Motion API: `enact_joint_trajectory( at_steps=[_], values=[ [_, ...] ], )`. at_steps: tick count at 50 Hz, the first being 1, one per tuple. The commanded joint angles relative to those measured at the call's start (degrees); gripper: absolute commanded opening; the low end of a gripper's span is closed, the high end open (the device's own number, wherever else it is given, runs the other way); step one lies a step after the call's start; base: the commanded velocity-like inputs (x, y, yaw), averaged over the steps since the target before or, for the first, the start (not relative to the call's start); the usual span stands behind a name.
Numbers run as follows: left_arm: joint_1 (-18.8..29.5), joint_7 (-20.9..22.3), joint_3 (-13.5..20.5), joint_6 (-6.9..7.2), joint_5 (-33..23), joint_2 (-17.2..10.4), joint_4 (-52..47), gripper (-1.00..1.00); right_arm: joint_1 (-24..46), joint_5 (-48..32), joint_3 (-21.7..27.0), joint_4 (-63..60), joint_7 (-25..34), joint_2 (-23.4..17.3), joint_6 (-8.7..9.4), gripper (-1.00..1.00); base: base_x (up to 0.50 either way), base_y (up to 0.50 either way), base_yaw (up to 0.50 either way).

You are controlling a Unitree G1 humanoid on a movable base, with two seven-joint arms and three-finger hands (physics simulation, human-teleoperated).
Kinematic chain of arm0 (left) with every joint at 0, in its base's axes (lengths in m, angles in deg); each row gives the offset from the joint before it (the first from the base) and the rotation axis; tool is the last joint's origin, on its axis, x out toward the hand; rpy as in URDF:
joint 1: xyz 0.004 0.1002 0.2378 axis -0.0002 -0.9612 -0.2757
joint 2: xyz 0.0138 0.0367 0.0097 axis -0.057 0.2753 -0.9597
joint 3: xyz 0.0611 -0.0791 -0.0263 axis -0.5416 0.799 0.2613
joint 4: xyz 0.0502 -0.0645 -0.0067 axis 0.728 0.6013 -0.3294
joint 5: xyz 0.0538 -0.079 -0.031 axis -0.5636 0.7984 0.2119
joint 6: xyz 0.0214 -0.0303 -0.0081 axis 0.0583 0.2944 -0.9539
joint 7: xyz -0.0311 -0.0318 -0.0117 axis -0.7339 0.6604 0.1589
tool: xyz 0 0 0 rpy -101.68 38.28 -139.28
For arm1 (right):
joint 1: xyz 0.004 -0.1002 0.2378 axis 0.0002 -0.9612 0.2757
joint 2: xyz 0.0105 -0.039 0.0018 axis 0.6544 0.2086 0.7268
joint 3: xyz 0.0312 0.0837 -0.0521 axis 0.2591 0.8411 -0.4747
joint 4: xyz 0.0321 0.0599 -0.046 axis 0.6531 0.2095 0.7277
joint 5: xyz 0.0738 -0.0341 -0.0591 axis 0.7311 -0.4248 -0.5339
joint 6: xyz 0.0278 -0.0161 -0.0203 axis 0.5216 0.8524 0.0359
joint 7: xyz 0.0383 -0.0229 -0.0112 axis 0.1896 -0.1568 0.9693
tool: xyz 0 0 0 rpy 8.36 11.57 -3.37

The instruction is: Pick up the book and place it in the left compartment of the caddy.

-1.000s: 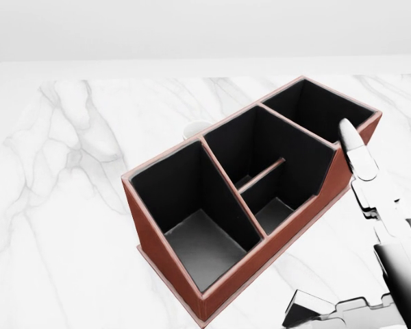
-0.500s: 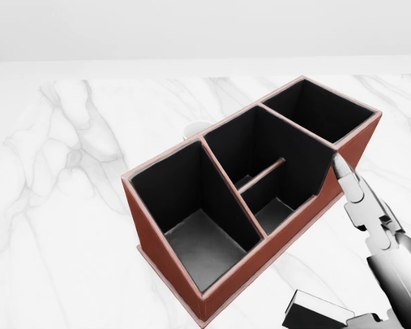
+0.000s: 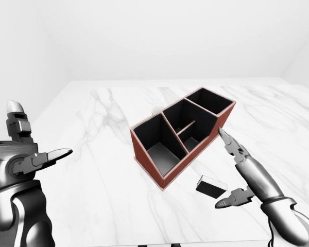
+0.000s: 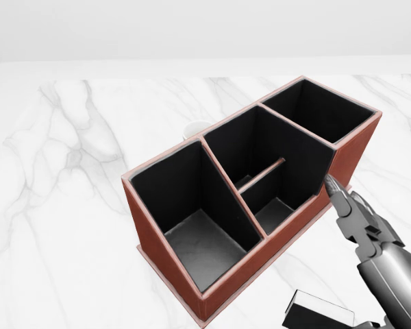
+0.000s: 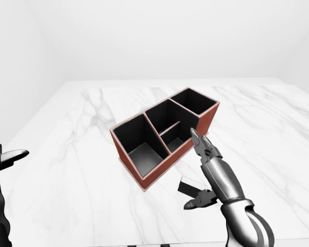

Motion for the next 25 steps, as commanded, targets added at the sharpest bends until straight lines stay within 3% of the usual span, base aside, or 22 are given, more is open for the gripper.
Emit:
enact_joint_trajectory(
  at_steps=[1,25],
  values=[
    [0.2,0.0,-0.7,0.0,-0.6,0.1,0.6,1.0,0.4,-2.7,0.1,0.9,0.0,-0.2,0.0,1.0,0.0,0.0,0.0],
    [0.0,0.0,-0.6,0.0,-0.6,0.3,0.2,1.0,-0.4,-5.2,2.0,4.5,0.0,0.1,0.0,1.0,0.0,0.0,0.0]
  ],
)
